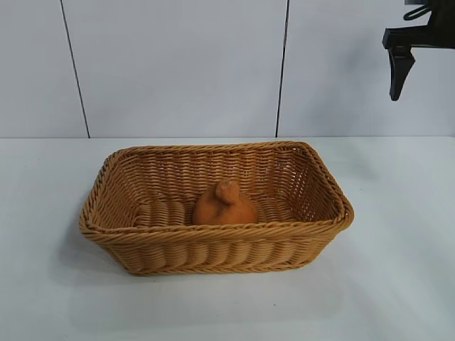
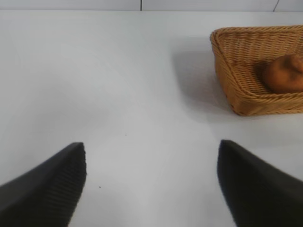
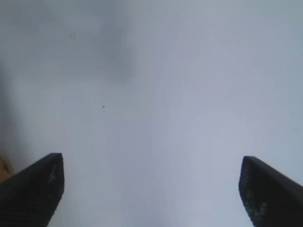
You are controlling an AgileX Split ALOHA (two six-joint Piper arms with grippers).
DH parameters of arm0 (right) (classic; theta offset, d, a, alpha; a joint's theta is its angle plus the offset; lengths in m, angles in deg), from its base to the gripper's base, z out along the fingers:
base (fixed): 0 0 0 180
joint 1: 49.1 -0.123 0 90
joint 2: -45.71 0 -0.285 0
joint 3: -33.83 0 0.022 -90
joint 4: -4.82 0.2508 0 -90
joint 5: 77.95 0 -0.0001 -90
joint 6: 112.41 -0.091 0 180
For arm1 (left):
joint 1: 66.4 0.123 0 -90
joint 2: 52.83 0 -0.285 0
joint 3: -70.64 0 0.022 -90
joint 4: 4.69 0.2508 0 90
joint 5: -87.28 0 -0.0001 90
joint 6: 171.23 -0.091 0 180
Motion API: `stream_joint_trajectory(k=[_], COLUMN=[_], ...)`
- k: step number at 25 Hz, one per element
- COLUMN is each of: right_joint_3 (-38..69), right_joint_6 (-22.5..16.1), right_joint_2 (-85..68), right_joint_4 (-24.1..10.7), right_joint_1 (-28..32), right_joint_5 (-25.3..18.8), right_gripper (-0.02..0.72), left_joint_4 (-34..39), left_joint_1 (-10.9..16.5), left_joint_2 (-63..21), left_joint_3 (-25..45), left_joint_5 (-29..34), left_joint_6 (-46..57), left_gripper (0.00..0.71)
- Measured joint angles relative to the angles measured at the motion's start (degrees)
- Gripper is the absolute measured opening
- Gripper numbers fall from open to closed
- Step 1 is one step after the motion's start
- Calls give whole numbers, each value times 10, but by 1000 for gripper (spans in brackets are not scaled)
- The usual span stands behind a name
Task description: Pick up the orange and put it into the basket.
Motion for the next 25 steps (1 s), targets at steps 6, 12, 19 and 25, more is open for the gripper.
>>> stream_joint_trajectory(k=[6,12,19,25], right_joint_3=[144,341,568,726], right_joint_6=[10,21,32,42], right_joint_2=[-84,-238,-459,-684], right_joint_4=[9,40,40,40], right_joint_1=[0,0,0,0], right_joint_5=[-2,-3,11,102], right_gripper=[694,694,694,694], left_joint_4=[0,0,0,0], left_joint_1=[0,0,0,0], left_joint_2=[0,0,0,0], left_joint_3=[0,0,0,0], left_joint_5=[0,0,0,0], left_joint_6=[1,2,2,2], left_gripper=[549,549,549,549])
